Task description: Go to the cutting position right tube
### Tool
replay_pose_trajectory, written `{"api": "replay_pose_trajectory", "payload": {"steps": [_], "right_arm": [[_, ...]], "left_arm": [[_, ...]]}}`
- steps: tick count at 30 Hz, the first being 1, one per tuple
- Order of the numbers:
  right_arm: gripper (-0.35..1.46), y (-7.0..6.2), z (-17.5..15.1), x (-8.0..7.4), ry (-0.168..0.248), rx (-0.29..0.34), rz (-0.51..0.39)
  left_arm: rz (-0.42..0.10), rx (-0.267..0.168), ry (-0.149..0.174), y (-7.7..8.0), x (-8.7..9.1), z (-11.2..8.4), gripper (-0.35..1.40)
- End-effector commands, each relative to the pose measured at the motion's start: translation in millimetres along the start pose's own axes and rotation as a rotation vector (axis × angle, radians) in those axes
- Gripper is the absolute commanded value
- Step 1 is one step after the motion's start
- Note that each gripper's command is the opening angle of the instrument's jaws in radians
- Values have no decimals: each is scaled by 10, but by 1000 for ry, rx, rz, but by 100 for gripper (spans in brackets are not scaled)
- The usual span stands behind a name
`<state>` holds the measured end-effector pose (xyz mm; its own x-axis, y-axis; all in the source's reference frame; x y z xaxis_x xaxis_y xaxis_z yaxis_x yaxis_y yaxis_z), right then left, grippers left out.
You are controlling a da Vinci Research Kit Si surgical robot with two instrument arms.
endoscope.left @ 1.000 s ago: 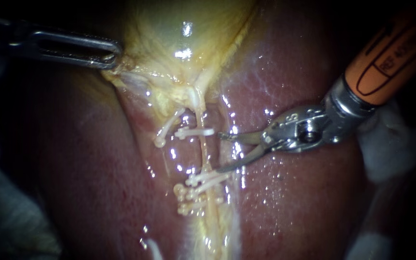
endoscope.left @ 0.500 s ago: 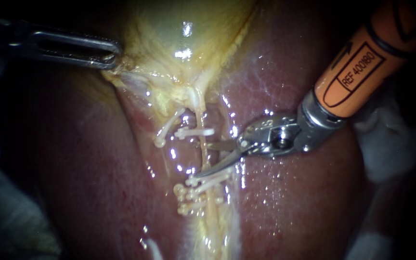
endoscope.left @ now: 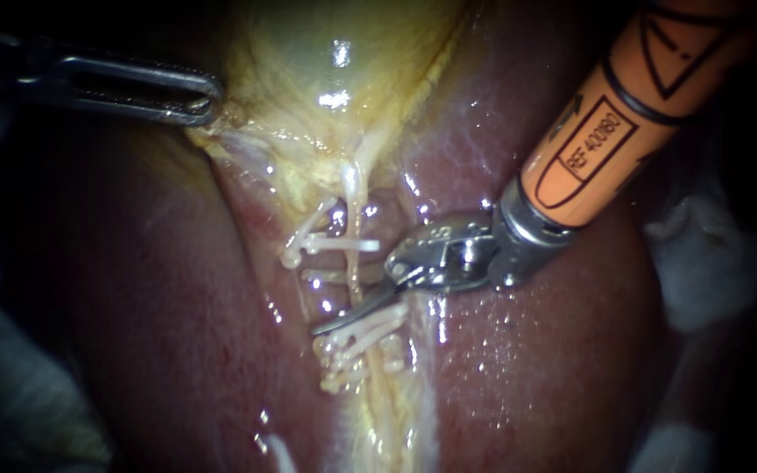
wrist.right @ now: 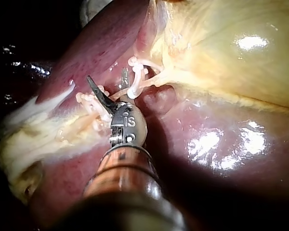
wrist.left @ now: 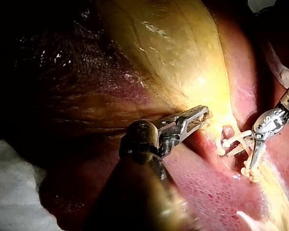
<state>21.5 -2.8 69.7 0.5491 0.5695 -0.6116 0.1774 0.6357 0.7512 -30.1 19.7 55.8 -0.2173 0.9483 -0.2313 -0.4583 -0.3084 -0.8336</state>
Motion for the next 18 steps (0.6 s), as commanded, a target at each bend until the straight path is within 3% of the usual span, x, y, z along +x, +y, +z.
{"api": "replay_pose_trajectory", "payload": {"steps": [1, 10, 18], "right_arm": [[130, 0, 2, -2, 6, 5, 9], [130, -3, 0, 5, 53, 36, 16], [129, -18, -11, 28, 108, 74, 22]], "left_arm": [[0, 1, 0, 0, 0, 1, -35], [0, 1, 0, 0, 0, 1, -35], [0, 1, 0, 0, 0, 1, -35]]}}
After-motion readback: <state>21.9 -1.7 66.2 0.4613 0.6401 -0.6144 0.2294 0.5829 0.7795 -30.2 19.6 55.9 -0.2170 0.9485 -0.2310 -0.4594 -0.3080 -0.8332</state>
